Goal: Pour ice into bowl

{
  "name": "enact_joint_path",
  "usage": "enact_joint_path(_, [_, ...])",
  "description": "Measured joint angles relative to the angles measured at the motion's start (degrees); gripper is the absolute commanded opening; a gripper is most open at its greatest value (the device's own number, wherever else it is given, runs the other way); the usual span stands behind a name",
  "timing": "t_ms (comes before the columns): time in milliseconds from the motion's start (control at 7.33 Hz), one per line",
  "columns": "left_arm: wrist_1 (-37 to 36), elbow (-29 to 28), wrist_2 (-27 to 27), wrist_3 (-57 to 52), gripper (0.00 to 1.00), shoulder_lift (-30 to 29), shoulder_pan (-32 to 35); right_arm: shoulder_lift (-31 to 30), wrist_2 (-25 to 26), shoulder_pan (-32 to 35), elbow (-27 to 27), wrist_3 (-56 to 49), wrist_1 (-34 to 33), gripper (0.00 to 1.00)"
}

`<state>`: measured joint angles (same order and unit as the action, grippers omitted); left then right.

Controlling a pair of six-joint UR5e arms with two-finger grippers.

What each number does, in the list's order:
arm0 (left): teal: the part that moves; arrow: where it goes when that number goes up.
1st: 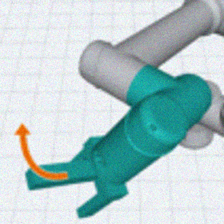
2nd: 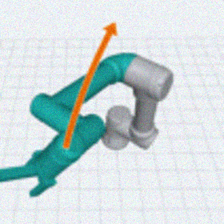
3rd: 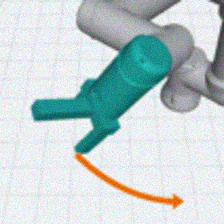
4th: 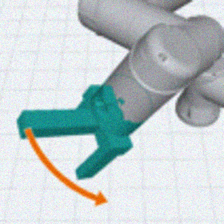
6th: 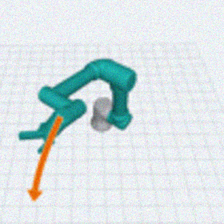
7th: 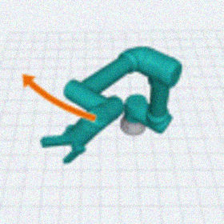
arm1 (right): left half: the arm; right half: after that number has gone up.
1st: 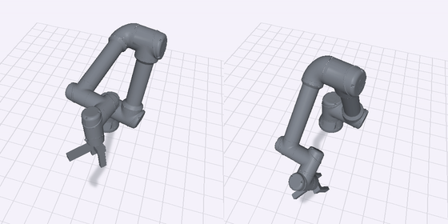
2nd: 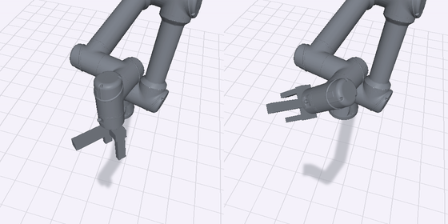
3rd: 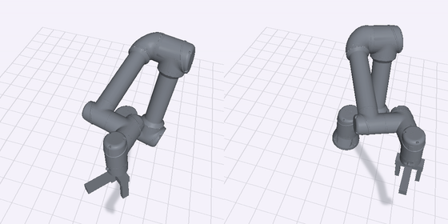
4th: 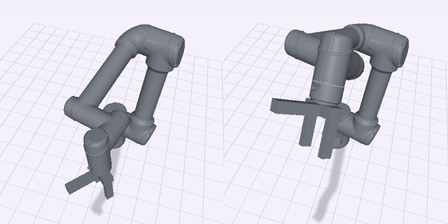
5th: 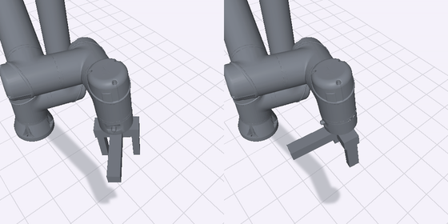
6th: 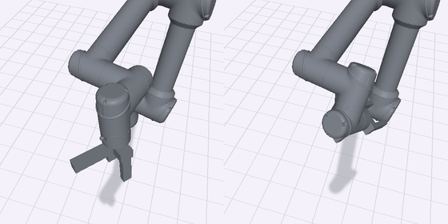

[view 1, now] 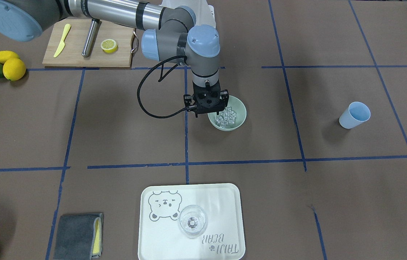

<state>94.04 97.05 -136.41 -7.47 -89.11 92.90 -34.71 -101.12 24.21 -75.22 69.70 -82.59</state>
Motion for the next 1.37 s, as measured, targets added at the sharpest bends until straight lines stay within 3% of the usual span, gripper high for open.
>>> enact_joint_path(137, [0.0, 0.0, 0.0, 0.0, 1.0, 0.0, 0.0, 0.2, 0.0, -0.1, 0.1, -0.1, 0.2, 0.08])
enact_joint_path(273, [0.0, 0.0, 0.0, 0.0, 1.0, 0.0, 0.0, 0.3, 0.0, -0.1, 0.1, -0.3, 0.2, 0.0])
enact_joint_path(956, [0.1, 0.1, 0.0, 0.0, 1.0, 0.0, 0.0, -0.5, 1.0, 0.0, -1.1, 0.0, 2.8, 0.0])
enact_joint_path(1365, [0.0, 0.1, 0.0, 0.0, 1.0, -0.2, 0.0, -1.3, -2.2, 4.3, -8.1, 0.1, -0.1, 0.0])
